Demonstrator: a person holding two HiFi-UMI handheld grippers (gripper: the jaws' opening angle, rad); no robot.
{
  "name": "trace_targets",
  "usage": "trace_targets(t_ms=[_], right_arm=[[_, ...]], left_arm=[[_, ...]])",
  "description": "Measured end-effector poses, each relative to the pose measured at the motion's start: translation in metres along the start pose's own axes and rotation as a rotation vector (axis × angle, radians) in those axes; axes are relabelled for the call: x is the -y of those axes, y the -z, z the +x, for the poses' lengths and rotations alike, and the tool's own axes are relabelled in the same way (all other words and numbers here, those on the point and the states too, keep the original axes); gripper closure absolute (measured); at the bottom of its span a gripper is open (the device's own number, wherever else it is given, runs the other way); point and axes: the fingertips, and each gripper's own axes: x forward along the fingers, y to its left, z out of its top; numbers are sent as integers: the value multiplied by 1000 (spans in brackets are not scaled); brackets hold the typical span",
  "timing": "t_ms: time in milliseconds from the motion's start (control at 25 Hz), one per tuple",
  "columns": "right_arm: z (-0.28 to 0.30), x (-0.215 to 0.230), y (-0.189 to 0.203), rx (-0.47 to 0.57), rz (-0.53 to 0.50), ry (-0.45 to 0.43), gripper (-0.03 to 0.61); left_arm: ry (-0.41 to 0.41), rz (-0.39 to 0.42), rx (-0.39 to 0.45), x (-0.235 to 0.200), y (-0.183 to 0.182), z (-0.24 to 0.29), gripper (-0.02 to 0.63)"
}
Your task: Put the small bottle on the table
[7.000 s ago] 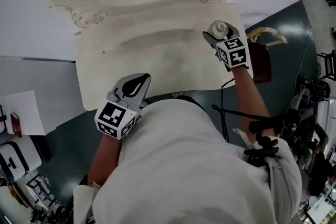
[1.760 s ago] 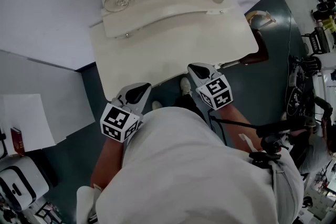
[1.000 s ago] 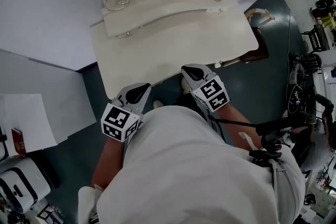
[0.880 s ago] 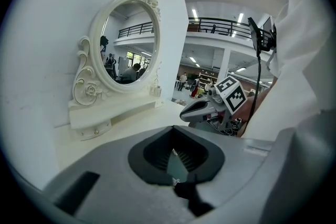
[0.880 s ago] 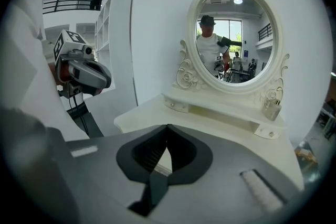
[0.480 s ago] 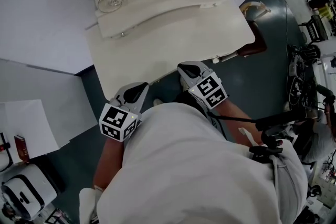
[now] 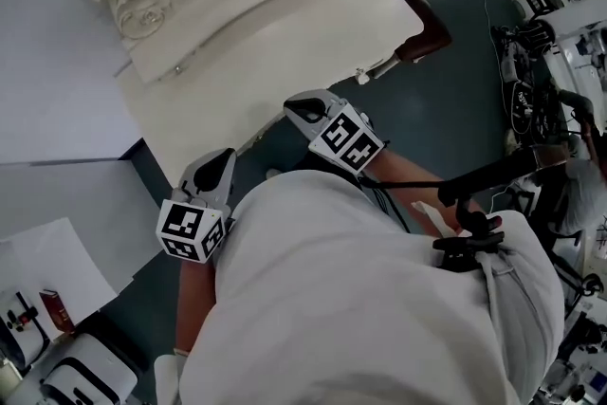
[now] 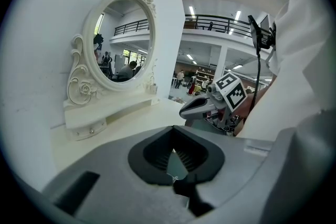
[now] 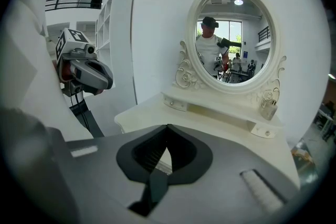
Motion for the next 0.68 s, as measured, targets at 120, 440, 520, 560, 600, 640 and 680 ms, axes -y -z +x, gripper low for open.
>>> trace_targets(t_ms=[120, 440, 520, 560, 600, 640, 680], right_arm=[[-1, 0, 4, -3, 1, 3, 578], [-3, 5, 11, -4, 2, 6, 578], [-5, 8, 14, -7, 11, 13, 578], [-6, 10, 16, -9, 18, 18, 578], [-8, 13, 18, -10, 25, 25, 578], [-9, 16, 19, -12, 31, 33, 578], [-10, 20, 20, -14, 36, 41, 578]], left_arm=[[3, 1, -4, 1, 1, 2, 611], [2, -4, -9, 4, 5, 8, 611], [9, -4, -13, 5, 5, 11, 611], [16, -2, -16, 6, 4, 14, 611], [24, -1, -20, 7, 3, 16, 611], [32, 0, -23, 7, 3, 19, 611], [40, 2, -27, 8, 1, 22, 611]])
